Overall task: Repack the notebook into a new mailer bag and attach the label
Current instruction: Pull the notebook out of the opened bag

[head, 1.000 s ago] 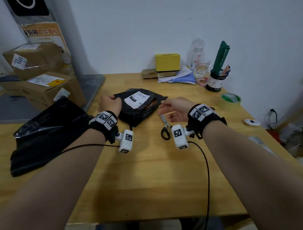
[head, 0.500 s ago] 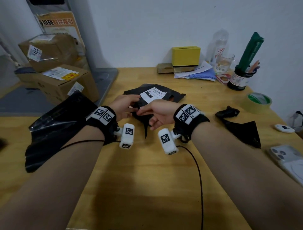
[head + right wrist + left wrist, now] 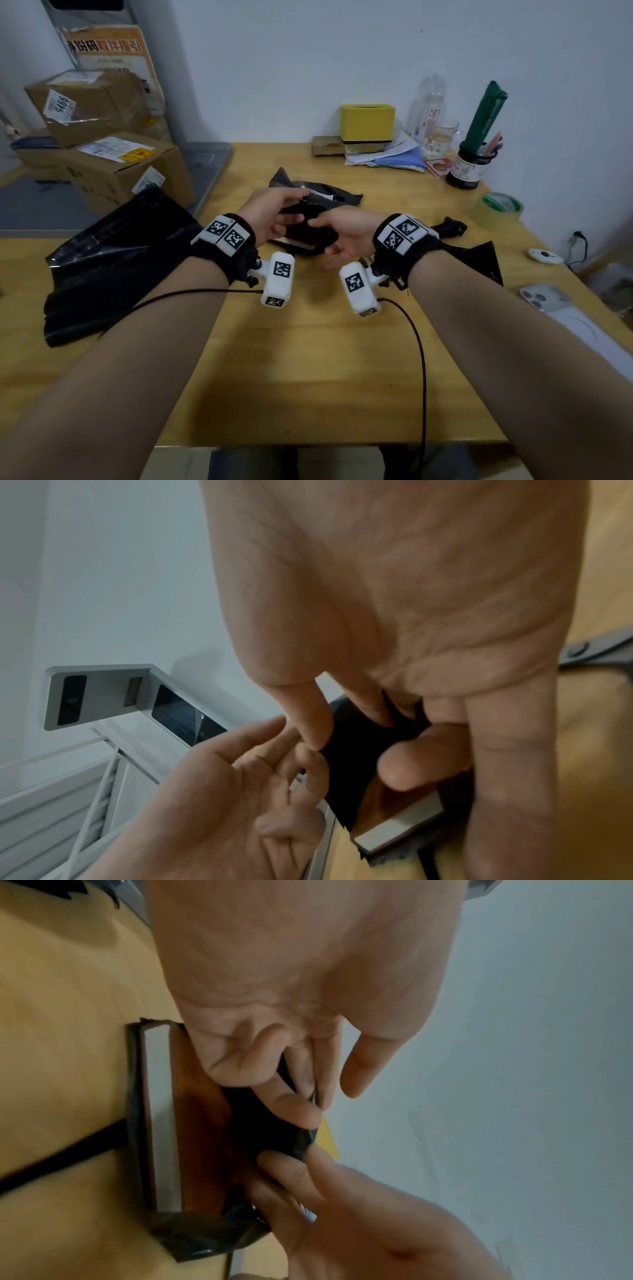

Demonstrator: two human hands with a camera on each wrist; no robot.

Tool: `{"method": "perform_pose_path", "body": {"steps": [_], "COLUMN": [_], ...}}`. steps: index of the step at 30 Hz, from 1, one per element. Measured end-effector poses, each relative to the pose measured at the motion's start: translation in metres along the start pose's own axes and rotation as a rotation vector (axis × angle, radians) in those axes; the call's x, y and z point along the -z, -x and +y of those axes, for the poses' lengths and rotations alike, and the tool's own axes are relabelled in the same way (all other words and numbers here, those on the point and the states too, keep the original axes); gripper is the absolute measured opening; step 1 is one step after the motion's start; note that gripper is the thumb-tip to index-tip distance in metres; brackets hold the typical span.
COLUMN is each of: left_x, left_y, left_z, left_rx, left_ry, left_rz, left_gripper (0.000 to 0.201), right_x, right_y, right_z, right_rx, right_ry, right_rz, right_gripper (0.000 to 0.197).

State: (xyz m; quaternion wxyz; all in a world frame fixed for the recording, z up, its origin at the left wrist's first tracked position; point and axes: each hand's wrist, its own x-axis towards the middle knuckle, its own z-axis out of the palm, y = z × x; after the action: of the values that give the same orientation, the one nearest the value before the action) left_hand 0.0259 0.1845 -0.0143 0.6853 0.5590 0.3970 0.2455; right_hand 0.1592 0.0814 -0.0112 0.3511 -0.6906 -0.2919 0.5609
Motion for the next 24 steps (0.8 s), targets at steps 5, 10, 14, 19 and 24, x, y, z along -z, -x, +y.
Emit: {"method": "perform_pose_path", "body": {"steps": [5,10,14,19,24], "left_x": [-0.019,-0.013,0.002,0.014,0.023], "left_y": [0.021,0.039,0.043,0.046,0.042], "left_z": [0.005,0.005,-0.005,-0.015,-0.02], "left_rx": [-0.019,0.046,0.119,0.159,0.144], "left_ry": [-0.022,-0.282,-0.367,-0.342,-0.329], "left_rz": [-0.047,-0.077,0.035,0.081,0.144], "left_gripper": [0.026,0.022,0.024,0.035,0.027], "right_x": [0.01,0.016,0.014,0.013,0.008], "right_y": [0.012,0.015,0.021,0.021,0.022], "right_z": [0.008,0.017,0.021,0.019,0.018], "right_rx": [-0.043,-0.096,-0.108,-0.056,-0.047], "right_ry": [0.063,0.118,0.142,0.18,0.103], "right_rz": [0.135,0.24,0.262,0.323,0.273], "right_gripper": [0.035,0.037,0.03,0.035,0.027]}}
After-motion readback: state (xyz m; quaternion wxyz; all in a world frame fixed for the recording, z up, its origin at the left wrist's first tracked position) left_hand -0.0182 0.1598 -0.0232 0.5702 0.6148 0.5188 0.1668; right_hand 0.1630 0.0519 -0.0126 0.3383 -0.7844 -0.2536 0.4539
